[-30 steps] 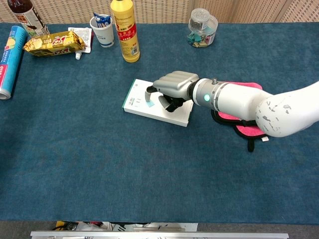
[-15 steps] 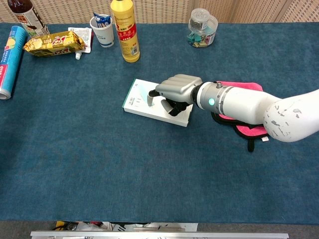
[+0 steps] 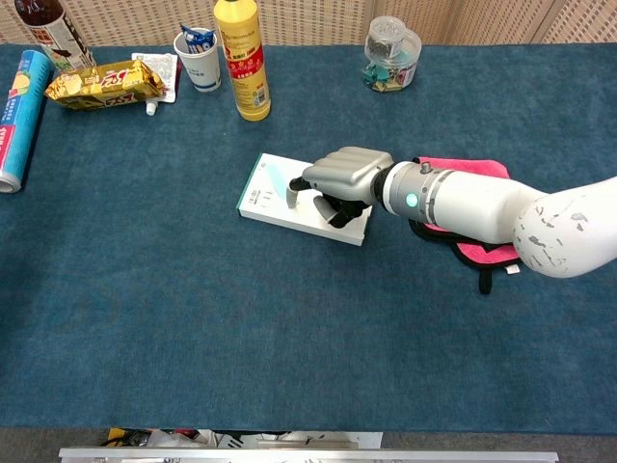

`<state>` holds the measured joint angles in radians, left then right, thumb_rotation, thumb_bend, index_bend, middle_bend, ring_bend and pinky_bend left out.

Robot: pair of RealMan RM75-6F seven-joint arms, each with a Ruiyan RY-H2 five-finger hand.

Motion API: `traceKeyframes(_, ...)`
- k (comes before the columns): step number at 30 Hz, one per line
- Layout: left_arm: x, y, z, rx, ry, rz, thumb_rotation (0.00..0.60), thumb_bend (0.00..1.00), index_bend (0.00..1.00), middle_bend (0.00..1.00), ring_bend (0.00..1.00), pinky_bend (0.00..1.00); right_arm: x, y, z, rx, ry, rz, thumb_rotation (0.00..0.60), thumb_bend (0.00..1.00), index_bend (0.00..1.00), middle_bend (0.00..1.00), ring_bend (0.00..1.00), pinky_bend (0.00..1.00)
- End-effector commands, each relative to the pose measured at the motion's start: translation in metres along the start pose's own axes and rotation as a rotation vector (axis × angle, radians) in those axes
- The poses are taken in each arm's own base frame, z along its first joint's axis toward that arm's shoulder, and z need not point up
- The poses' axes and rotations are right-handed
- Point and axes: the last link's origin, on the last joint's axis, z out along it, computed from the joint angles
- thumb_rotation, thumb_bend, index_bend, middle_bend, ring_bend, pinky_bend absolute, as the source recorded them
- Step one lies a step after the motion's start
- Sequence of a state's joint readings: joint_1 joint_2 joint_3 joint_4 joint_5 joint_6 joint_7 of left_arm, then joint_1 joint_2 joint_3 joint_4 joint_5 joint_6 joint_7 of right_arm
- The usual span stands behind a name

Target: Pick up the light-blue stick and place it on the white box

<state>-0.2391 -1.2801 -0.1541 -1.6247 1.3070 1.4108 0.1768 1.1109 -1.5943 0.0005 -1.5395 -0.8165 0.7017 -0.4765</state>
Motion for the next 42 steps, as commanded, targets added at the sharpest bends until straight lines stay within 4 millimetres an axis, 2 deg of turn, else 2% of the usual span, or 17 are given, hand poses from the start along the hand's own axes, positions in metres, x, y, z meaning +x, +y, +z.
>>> traceKeyframes(1,-0.0003,0.0001,0.0001,0.000,-0.002,-0.001,0.600,0.48,0.35,0.55,0.55,0.79,-0.0006,0.0000,-0.0001,0.000,-0.003,-0.002,0.600,1.00,0.25,1.00,1.00,1.00)
traceKeyframes(42,0.0001,-0.0008,-0.0018,0.010,-0.002,-0.001,0.600,0.48,0.35,0.55,0.55,0.79,-0.0018,0.0062,-0.0046,-0.022,0.002,0.002,0.600,1.00,0.25,1.00,1.00,1.00)
